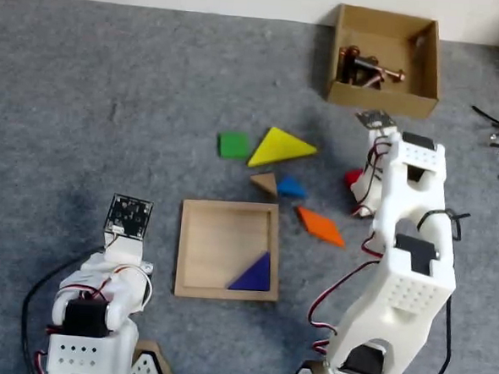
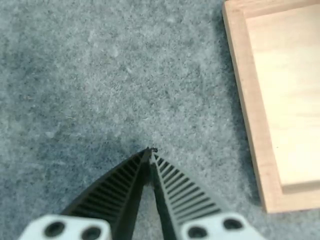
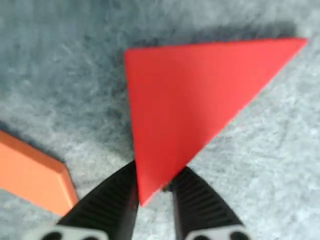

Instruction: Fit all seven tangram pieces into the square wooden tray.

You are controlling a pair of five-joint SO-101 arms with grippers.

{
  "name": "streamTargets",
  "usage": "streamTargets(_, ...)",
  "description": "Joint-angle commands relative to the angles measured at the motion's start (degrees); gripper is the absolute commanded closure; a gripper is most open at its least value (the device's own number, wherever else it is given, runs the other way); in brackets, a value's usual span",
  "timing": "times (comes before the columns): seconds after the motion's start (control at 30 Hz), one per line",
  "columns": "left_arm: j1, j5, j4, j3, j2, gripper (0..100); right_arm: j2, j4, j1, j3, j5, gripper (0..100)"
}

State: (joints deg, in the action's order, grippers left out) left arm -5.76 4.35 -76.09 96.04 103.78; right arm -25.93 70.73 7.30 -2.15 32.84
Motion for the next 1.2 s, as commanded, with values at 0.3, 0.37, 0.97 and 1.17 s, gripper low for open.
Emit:
streamTargets(0.3, 0.7, 0.3, -0.3, 1.1, 0.4, 99, 7.6, 1.4, 0.0, 1.4, 0.7, 99.5)
streamTargets(0.37, 0.7, 0.3, -0.3, 1.1, 0.4, 99, 9.0, 1.3, 0.0, 1.8, 0.7, 99.2)
streamTargets(0.97, 0.7, 0.3, -0.3, 1.1, 0.4, 99, 14.8, -2.1, -1.5, 1.5, -0.7, 83.8)
streamTargets(1.17, 0.7, 0.3, -0.3, 1.1, 0.4, 99, 14.8, -3.2, -2.1, 1.9, -4.5, 83.5)
